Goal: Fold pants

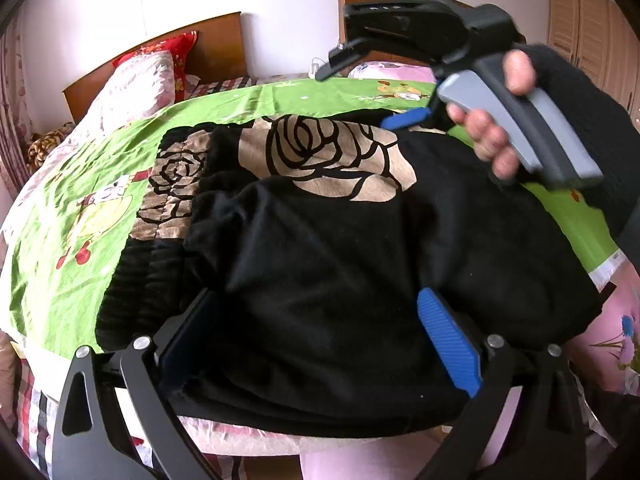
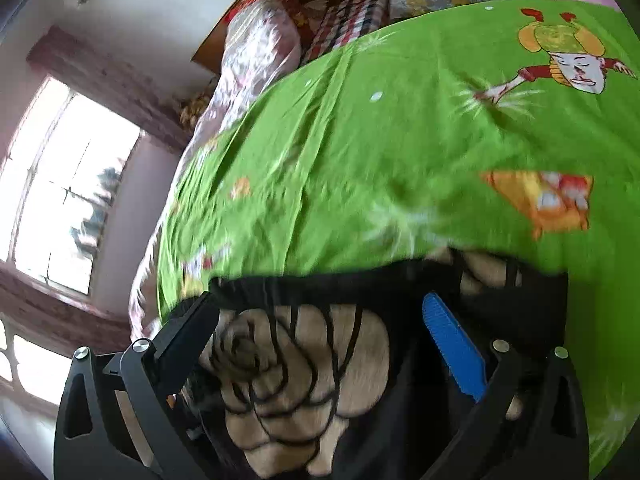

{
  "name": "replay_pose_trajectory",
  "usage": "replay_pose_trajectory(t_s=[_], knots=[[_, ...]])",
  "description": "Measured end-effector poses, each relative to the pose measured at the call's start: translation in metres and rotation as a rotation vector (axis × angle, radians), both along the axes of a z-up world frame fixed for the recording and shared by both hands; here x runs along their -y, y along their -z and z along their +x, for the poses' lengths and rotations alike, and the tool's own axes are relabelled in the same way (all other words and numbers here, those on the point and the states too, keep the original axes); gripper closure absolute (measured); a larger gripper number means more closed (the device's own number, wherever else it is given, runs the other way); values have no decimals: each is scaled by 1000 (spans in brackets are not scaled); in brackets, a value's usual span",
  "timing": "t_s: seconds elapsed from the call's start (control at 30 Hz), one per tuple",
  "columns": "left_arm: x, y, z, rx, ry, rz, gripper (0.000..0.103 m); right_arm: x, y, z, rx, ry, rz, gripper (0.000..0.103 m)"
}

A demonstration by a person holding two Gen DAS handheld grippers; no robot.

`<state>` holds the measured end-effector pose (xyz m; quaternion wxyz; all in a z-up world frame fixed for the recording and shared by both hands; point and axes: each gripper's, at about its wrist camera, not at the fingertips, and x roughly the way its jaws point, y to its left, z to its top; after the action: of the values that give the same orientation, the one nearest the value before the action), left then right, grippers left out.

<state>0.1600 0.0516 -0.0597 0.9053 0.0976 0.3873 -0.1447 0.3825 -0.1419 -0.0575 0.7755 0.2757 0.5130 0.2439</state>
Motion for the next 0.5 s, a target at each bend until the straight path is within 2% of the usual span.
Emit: replay_pose_trajectory(t_s=[0.1, 0.2, 0.33, 0.43, 0.5], knots=[[0, 0, 2, -5, -1, 1, 3, 9, -3, 4, -25, 50, 48, 4], [0, 0, 3, -7, 0, 1, 3, 11, -19, -17, 47, 61, 78, 4], [0, 1, 4, -3, -1, 4, 2, 16, -40, -80, 135, 6, 114, 4], [1, -1, 3, 3, -7, 13, 2, 29, -47, -136, 224, 14, 113, 4], [2, -6, -2, 39, -23, 24, 2, 39, -48, -174, 276, 50, 103, 4]])
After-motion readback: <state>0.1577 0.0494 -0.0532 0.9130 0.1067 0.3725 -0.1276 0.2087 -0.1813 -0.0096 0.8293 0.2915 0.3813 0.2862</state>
